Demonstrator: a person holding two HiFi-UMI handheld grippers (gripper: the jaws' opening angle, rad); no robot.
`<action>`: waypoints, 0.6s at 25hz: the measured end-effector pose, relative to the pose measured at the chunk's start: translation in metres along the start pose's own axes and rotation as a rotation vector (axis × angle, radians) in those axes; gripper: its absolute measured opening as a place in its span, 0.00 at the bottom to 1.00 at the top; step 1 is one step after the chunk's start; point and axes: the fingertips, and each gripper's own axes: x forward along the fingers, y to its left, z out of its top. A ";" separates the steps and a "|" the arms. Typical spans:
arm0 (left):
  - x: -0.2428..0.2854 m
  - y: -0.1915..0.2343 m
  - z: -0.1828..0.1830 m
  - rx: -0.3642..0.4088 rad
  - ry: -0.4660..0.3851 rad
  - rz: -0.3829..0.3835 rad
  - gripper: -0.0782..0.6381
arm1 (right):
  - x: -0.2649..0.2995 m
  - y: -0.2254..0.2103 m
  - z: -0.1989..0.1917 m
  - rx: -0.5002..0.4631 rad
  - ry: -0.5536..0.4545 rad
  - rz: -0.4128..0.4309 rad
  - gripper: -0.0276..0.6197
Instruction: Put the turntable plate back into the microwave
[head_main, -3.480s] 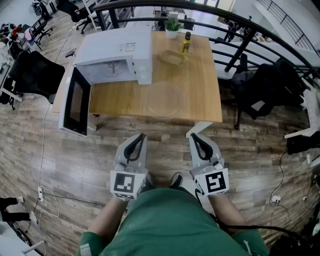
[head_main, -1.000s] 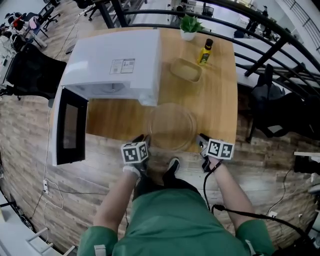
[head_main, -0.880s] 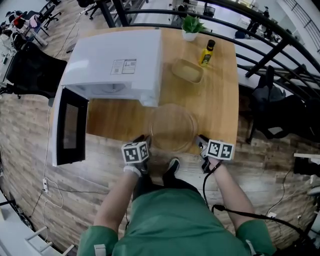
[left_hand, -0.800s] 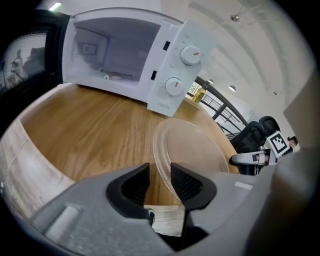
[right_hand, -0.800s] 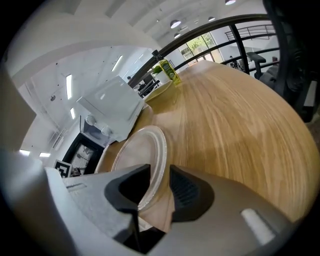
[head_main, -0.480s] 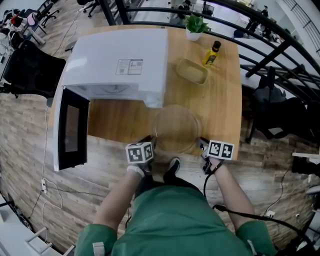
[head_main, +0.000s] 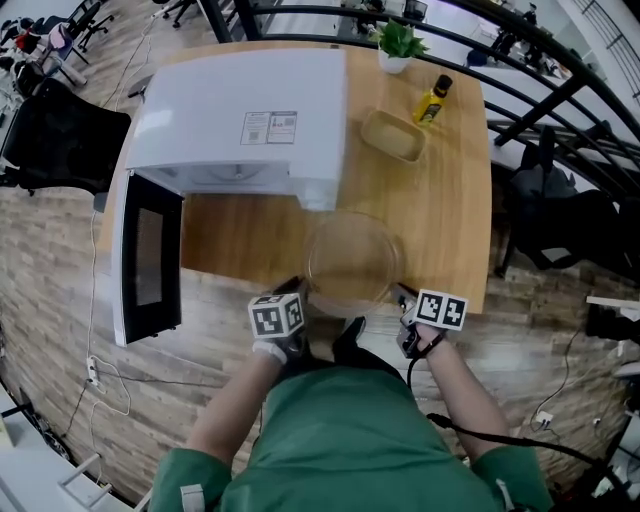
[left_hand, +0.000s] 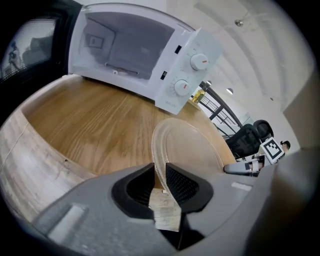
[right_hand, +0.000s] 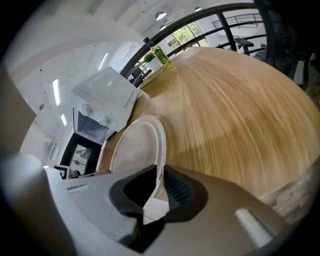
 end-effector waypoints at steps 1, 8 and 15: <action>-0.003 0.004 -0.002 -0.012 -0.008 -0.004 0.22 | 0.000 0.003 -0.005 0.011 -0.001 0.009 0.12; -0.020 0.015 -0.020 -0.062 -0.024 -0.016 0.29 | -0.004 0.014 -0.021 0.050 -0.051 0.048 0.21; -0.021 0.012 -0.036 -0.212 -0.014 -0.139 0.33 | -0.009 0.031 -0.067 0.161 -0.010 0.133 0.28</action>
